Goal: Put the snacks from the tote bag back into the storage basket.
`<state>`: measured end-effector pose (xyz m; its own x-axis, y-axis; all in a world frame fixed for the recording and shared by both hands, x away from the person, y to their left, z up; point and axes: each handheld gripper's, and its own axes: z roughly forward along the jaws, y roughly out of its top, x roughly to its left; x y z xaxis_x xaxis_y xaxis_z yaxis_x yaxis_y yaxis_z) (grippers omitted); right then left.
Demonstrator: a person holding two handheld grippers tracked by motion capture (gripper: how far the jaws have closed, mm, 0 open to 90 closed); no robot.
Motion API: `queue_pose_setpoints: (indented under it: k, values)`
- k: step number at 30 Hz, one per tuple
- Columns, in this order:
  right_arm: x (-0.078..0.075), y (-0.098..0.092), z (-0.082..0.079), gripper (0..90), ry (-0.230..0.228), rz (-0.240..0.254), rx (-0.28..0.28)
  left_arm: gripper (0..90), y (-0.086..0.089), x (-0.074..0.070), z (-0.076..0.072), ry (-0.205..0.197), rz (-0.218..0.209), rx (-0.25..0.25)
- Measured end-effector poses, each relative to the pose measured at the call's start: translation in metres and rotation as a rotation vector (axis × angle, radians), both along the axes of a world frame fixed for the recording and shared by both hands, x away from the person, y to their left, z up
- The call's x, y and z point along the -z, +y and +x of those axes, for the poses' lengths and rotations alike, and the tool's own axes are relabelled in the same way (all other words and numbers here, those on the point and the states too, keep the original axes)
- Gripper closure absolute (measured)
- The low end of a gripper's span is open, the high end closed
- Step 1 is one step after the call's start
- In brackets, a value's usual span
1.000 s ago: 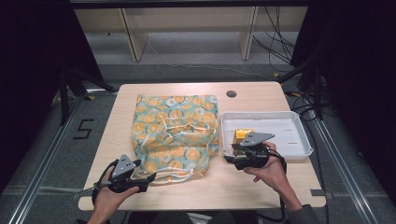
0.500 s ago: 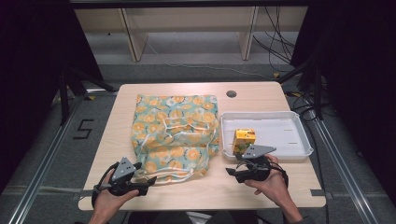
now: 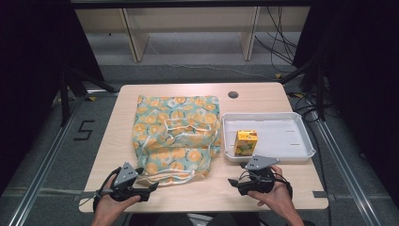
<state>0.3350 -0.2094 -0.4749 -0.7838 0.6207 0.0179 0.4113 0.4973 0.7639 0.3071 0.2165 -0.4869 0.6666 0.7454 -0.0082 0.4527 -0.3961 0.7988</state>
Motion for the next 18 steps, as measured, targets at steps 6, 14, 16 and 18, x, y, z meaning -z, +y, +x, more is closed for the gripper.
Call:
queue_pose_setpoints:
  k: [6, 14, 16, 18]
  values:
    - [0.0015, -0.0015, -0.0020, 25.6, 0.005, -0.015, 0.000, 20.9, -0.0018, 0.0018, 0.0005, -0.005, -0.030, -0.015]
    - [0.0047, -0.0023, -0.0008, 25.2, -0.002, -0.024, 0.003, 20.9, -0.0033, 0.0029, 0.0009, 0.005, -0.048, -0.025]
    - [0.0050, -0.0031, -0.0004, 25.2, -0.004, -0.026, 0.011, 20.9, -0.0031, 0.0018, 0.0008, 0.006, -0.037, -0.026]
    - [0.0058, -0.0035, 0.0004, 25.1, 0.006, -0.021, -0.002, 20.9, -0.0040, 0.0020, 0.0015, 0.007, -0.040, -0.024]
